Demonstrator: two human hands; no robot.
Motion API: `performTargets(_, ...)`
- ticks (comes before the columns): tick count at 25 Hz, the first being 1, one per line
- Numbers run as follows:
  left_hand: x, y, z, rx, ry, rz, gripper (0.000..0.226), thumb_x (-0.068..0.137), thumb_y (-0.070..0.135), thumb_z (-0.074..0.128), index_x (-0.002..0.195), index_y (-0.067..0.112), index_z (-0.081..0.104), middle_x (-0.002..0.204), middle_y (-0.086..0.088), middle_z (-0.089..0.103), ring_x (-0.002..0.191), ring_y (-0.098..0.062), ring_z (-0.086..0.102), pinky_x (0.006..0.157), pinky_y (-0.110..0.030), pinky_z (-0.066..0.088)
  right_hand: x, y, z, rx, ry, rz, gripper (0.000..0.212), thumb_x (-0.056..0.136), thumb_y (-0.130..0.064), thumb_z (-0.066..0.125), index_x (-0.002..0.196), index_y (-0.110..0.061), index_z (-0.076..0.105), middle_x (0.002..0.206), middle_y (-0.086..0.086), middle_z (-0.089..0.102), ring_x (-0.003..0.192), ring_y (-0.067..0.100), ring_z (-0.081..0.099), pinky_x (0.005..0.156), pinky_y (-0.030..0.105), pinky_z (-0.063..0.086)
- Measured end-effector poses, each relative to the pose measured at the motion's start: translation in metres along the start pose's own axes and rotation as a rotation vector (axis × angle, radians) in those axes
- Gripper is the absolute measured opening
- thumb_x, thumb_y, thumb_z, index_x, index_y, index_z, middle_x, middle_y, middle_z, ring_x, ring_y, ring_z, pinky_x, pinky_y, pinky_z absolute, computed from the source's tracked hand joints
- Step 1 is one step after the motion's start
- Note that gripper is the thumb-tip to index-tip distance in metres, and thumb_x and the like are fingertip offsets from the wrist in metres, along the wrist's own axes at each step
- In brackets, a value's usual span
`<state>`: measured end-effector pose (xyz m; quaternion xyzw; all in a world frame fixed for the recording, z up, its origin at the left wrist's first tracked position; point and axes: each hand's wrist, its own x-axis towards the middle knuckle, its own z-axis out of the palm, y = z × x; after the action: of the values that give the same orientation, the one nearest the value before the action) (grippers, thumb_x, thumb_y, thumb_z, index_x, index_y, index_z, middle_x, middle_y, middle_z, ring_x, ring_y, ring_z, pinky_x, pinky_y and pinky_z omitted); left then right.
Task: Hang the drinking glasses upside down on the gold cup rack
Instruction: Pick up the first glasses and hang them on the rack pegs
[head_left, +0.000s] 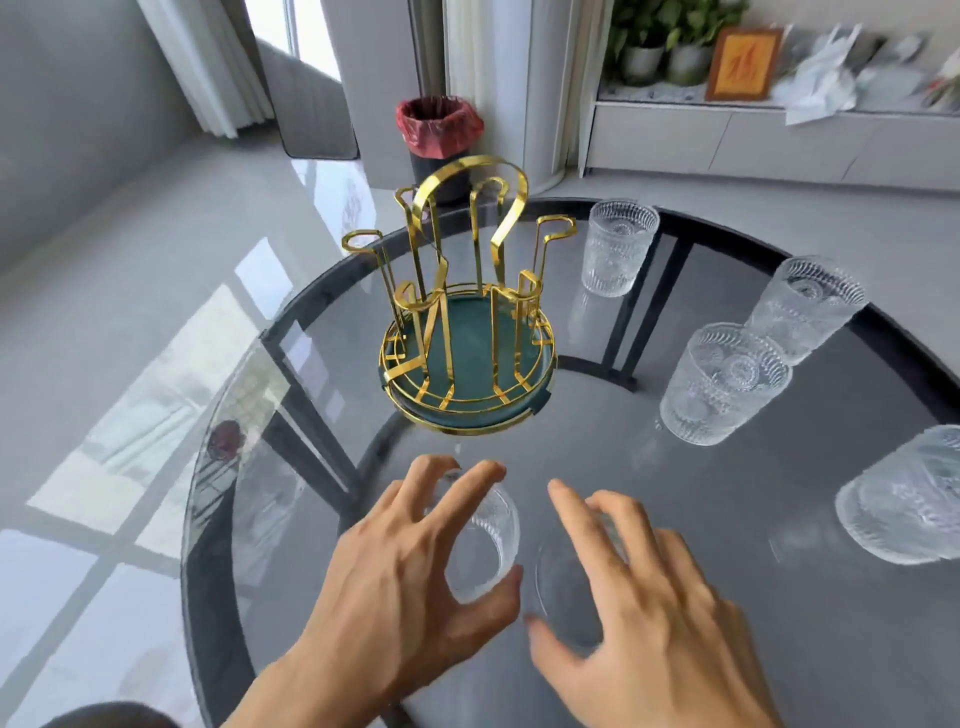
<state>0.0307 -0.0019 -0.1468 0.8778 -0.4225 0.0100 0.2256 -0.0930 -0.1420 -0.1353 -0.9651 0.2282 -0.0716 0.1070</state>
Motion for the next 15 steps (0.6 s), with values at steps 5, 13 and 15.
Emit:
performTargets(5, -0.003, 0.006, 0.002, 0.019, -0.001, -0.020, 0.069, 0.073, 0.064, 0.059, 0.136, 0.043, 0.043, 0.131, 0.013, 0.049, 0.102, -0.017, 0.062, 0.076, -0.029, 0.049, -0.008, 0.001, 0.005, 0.040, -0.021, 0.016, 0.087, 0.070, -0.065, 0.050, 0.143, -0.045, 0.007, 0.134, -0.015, 0.032, 0.112, 0.024, 0.049, 0.077, 0.039, 0.048)
performTargets(13, -0.009, 0.017, 0.001, 0.042, -0.018, -0.097, 0.075, 0.075, 0.067, 0.060, 0.140, 0.038, 0.036, 0.133, 0.001, 0.049, 0.107, -0.024, 0.059, 0.085, -0.040, 0.055, -0.055, 0.005, 0.032, 0.875, 0.143, 0.244, 0.110, 0.059, -0.039, 0.087, 0.145, -0.042, 0.019, 0.143, -0.005, 0.049, 0.124, 0.013, 0.052, 0.089, 0.026, 0.041)
performTargets(15, -0.009, 0.019, 0.001, 0.062, -0.021, -0.104, 0.076, 0.076, 0.067, 0.060, 0.141, 0.036, 0.036, 0.132, -0.001, 0.050, 0.108, -0.026, 0.058, 0.086, -0.040, 0.055, -0.060, 0.003, 0.045, 0.944, 0.140, 0.318, 0.102, 0.056, -0.035, 0.088, 0.140, -0.039, 0.031, 0.137, -0.007, 0.056, 0.121, 0.016, 0.055, 0.087, 0.026, 0.042)
